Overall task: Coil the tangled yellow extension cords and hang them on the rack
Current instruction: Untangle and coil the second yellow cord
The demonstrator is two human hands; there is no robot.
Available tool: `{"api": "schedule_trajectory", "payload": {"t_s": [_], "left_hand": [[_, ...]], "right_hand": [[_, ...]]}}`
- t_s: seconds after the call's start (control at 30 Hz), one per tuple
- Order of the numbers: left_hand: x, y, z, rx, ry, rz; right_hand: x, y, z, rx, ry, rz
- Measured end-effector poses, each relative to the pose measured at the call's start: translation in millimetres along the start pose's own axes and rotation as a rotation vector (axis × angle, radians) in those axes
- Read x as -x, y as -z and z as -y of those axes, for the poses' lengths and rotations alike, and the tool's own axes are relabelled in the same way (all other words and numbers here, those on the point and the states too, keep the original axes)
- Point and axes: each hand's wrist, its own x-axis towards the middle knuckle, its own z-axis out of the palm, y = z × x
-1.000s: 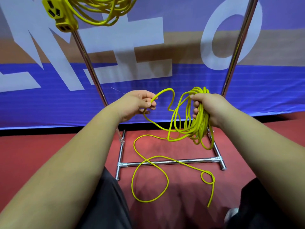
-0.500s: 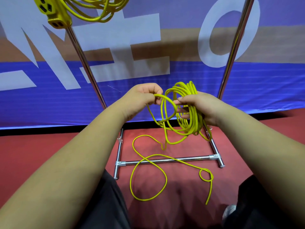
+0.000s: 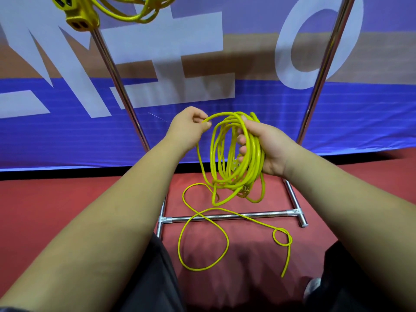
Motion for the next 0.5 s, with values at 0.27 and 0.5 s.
{"api": "schedule_trajectory", "payload": {"t_s": [0.27,0.5], "left_hand": [[31.4,-11.2,-13.9,-0.298,-0.046,0.445],[46.7,-26.8,-10.8,-0.322,-0.314,0.757]], "right_hand": [[-8.5,16.1,9.3,-0.174,0.045,-0.167],[-11.6,22.9,12.8,-0.207,0.102,-0.255]]}}
